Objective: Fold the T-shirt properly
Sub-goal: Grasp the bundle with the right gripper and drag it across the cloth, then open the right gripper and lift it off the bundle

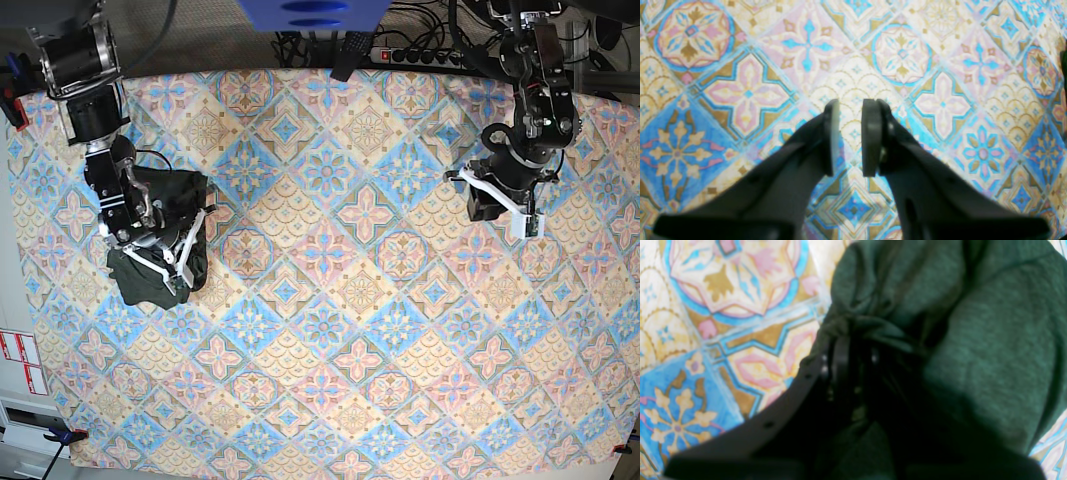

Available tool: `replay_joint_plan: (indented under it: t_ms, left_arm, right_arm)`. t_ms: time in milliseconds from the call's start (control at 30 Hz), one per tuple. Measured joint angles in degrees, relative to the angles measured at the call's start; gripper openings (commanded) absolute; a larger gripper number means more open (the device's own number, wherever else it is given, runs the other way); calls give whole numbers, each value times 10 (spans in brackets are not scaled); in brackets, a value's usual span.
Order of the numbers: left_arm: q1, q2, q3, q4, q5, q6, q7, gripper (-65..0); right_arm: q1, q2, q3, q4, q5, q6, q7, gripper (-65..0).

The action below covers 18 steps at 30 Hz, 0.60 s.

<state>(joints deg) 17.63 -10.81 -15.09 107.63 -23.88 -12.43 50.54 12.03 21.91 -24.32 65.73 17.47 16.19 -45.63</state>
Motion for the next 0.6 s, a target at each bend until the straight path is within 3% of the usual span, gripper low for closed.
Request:
replay_joint_plan:
  t_ms: [333,500,600]
  left_arm:
    - [6,2,1,19,-14,2,3,-538]
    - [35,-8,-1,72,-62,-2,-2,-539]
    - [73,-34,-3,79,-82,-1,-2,-541]
  right_arm:
    - [-69,-9,1,183,9,9,-19,-573]
    - [-165,-8,116,297,7,10,-21,-573]
    - [-239,-6,196,352,8,8,-25,-573]
